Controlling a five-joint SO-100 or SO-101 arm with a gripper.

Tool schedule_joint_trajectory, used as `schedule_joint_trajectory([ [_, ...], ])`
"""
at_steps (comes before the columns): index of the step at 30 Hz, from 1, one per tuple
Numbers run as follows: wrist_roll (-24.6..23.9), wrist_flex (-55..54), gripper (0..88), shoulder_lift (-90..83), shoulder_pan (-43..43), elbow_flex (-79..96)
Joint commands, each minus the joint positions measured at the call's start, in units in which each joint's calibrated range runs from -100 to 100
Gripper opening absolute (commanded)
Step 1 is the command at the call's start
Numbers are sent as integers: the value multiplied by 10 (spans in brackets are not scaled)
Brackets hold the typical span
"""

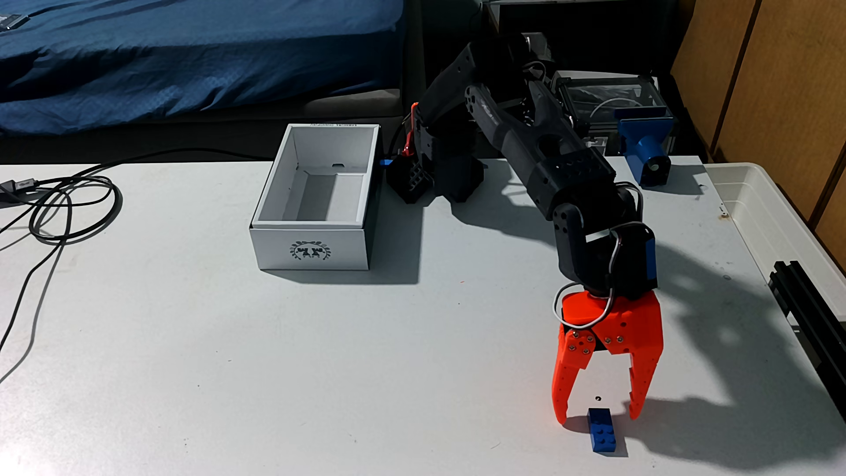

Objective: Grab the blue brick and place in box

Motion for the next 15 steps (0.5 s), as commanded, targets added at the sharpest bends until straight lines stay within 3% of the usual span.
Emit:
schedule_joint_trajectory([
  [1, 4, 3, 266, -4, 2, -25],
  [15, 37, 4, 262, -3, 7, -20],
])
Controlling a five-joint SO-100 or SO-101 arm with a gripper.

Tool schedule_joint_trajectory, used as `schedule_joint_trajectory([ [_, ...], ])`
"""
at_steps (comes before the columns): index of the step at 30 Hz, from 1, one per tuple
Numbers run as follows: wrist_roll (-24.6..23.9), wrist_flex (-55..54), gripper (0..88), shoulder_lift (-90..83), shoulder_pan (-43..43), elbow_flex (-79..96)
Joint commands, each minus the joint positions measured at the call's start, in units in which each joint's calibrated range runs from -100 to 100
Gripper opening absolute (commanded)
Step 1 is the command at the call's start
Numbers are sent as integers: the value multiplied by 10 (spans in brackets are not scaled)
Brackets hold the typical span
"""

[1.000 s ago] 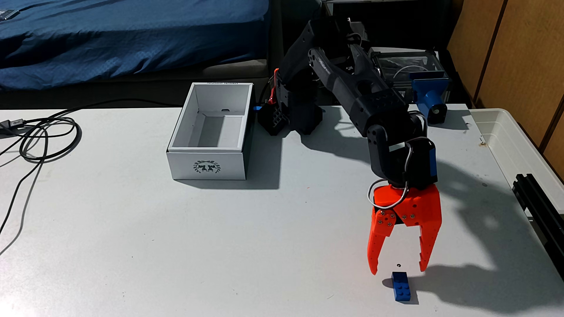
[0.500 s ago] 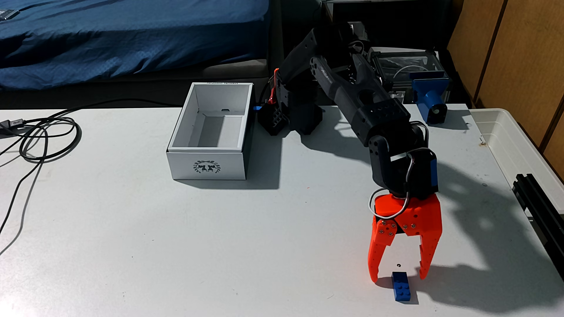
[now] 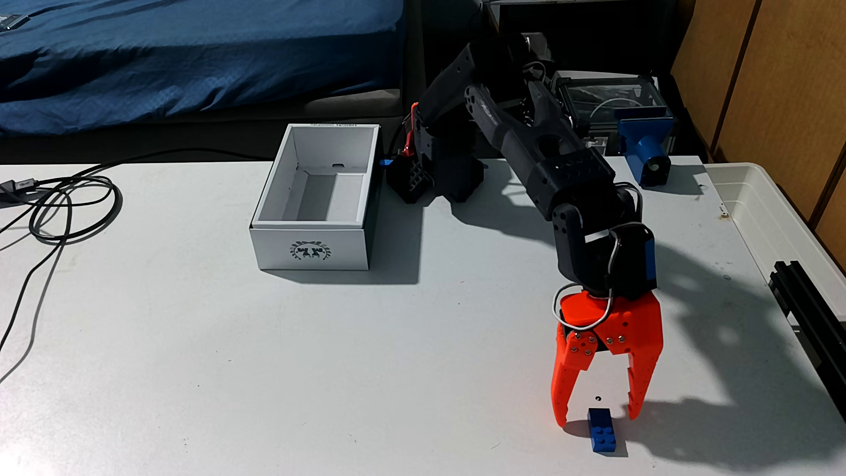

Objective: Grab the blue brick and place in box

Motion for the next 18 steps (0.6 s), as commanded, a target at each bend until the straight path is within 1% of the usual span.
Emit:
schedule_joint_trajectory([
  [1, 11, 4, 262, -3, 6, -19],
  [9, 34, 6, 262, -3, 6, -11],
  [18, 38, 33, 262, -3, 7, -6],
])
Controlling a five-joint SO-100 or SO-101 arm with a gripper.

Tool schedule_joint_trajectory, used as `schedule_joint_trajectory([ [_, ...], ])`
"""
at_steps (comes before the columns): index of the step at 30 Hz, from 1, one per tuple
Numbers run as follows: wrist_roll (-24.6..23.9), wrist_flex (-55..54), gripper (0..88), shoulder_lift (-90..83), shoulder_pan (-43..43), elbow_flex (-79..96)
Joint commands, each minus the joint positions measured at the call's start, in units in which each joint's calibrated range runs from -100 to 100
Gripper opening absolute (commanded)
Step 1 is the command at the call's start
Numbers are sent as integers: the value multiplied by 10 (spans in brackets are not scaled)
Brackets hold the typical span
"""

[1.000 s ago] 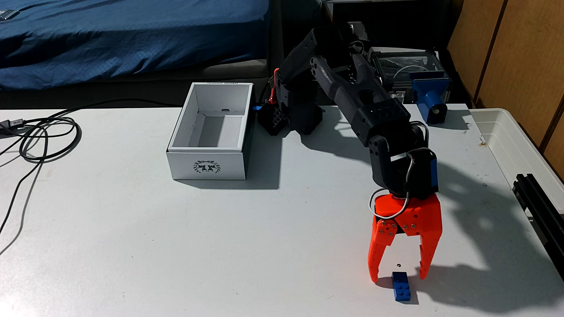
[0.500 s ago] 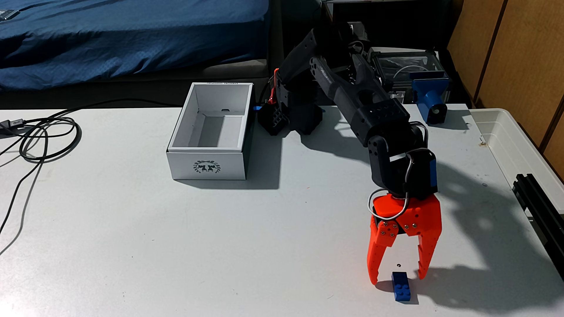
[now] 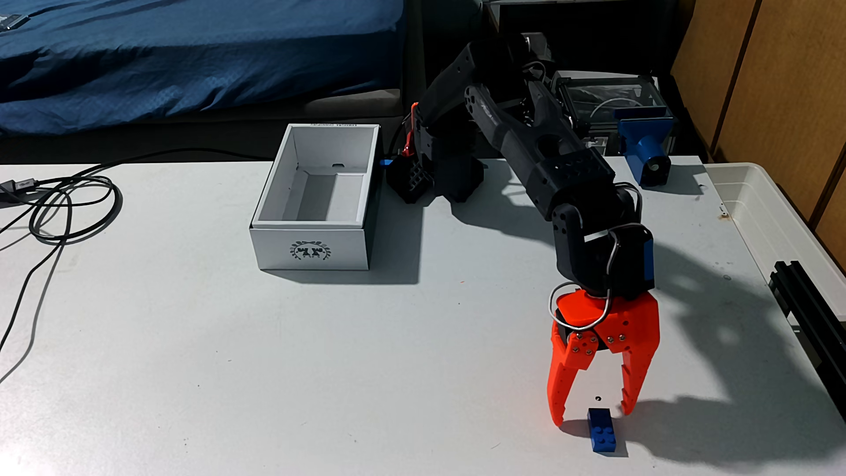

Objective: Grab the blue brick and place in box

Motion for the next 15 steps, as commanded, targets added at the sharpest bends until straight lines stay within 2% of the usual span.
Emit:
schedule_joint_trajectory([
  [1, 4, 8, 262, -2, 8, -6],
  [15, 4, 9, 270, 55, 21, -65],
])
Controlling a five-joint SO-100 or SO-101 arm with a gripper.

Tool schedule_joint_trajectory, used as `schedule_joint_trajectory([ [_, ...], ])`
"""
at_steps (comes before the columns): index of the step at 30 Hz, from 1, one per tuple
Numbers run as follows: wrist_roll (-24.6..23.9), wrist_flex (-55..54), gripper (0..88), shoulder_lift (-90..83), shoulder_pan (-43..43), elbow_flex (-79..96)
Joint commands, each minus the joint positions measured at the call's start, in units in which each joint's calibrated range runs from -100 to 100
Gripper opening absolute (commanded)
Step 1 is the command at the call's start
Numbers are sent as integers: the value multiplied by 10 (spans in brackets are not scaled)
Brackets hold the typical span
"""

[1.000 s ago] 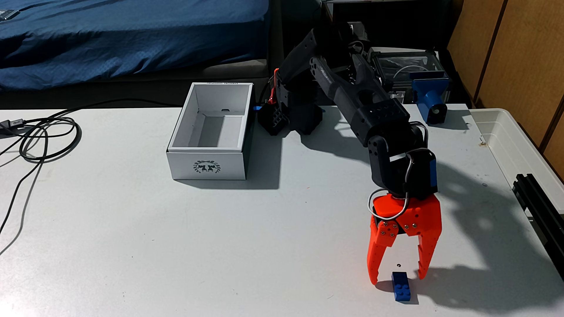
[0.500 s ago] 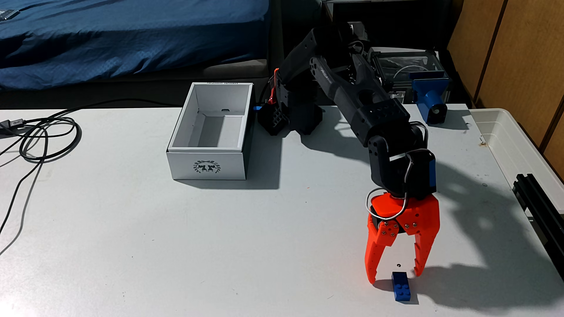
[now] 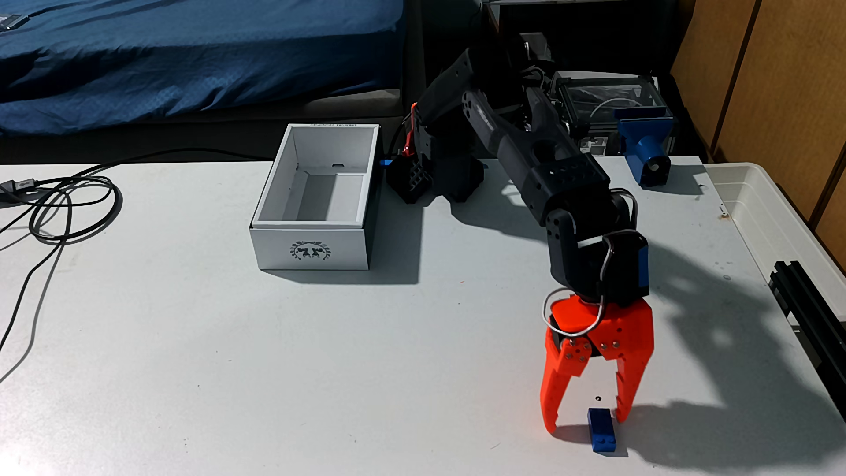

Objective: Grab the blue brick and place in box

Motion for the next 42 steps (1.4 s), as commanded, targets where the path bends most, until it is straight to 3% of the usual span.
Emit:
schedule_joint_trajectory([
  [1, 0, 10, 270, 18, 7, -25],
  [21, 0, 47, 260, 19, 7, -30],
  [37, 1, 105, 10, 19, 11, -53],
  [42, 11, 104, 8, 19, 20, -54],
])
